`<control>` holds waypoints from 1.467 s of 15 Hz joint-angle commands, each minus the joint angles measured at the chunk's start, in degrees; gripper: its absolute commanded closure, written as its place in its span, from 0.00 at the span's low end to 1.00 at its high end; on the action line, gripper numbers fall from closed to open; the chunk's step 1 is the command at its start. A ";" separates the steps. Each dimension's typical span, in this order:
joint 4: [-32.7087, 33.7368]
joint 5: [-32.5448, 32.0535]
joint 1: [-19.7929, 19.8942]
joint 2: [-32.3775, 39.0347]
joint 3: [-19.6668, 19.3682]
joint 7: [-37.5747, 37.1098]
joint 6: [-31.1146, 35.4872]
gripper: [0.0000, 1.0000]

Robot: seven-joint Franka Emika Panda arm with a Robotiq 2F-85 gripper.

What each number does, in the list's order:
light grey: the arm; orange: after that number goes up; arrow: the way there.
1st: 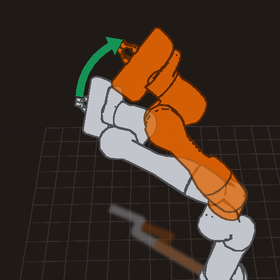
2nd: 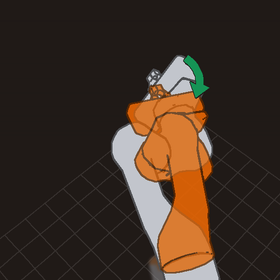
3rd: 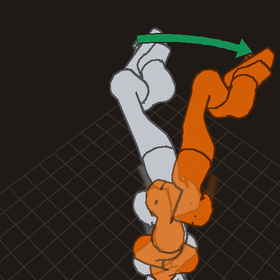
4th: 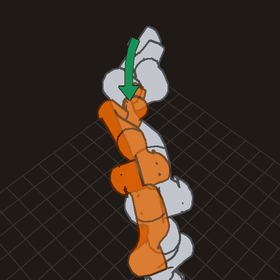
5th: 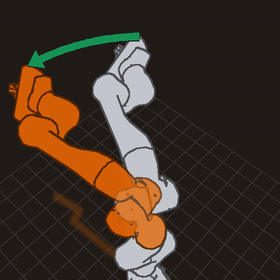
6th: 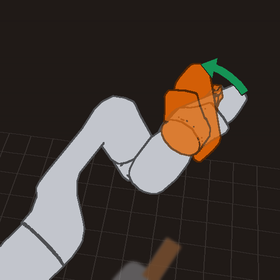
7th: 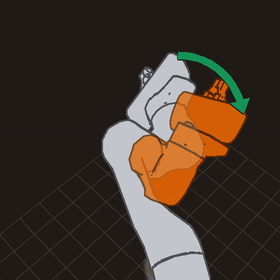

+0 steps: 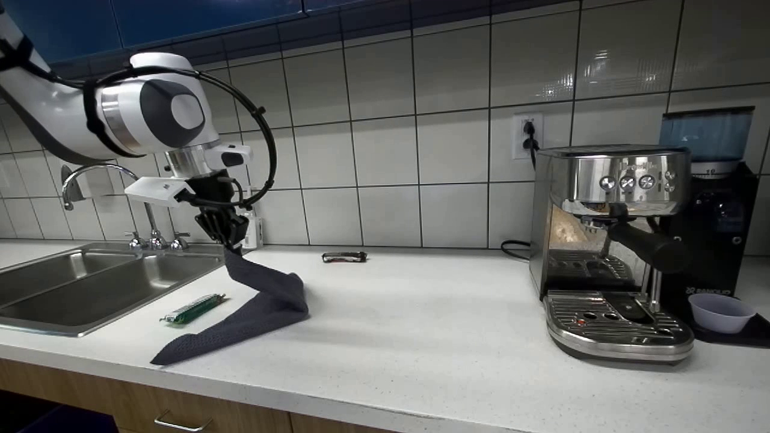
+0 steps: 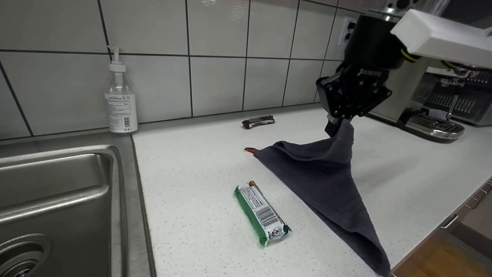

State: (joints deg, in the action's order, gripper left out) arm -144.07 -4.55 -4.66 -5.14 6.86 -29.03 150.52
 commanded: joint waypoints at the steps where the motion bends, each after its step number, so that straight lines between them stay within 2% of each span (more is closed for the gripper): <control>1: -2.37 -1.61 0.19 -3.33 1.34 -2.74 0.03 0.99; 12: -6.24 -1.45 0.55 -6.93 3.49 -2.49 -0.07 0.99; 22: -8.45 -2.08 0.57 -7.17 5.58 -2.85 -0.26 0.99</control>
State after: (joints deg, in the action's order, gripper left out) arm -151.02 -4.75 -4.66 -10.41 11.13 -29.37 150.51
